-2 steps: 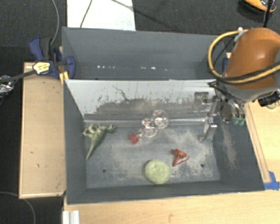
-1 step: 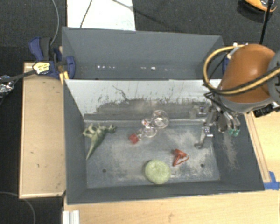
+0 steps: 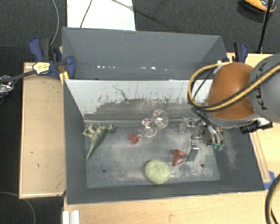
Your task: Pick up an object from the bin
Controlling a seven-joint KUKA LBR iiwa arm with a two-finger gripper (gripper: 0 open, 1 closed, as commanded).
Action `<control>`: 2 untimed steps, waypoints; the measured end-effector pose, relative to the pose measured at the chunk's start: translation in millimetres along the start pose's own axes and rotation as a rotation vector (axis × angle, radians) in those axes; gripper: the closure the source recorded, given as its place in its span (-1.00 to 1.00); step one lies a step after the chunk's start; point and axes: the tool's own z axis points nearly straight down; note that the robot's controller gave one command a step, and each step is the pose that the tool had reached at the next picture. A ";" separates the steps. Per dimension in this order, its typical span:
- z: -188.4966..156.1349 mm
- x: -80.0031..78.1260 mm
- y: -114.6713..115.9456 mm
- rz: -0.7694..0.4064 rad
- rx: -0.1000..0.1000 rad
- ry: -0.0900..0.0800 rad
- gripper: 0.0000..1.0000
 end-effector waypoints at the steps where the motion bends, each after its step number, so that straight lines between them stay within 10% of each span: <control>1: 36.4 1.6 7.7 -0.009 -0.004 -0.004 -1.00; 2: 55.1 -5.0 -6.5 -0.057 0.001 -0.002 -1.00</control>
Offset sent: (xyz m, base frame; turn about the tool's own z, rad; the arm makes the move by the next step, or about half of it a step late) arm 0.0044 -0.0057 -0.0540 -0.0587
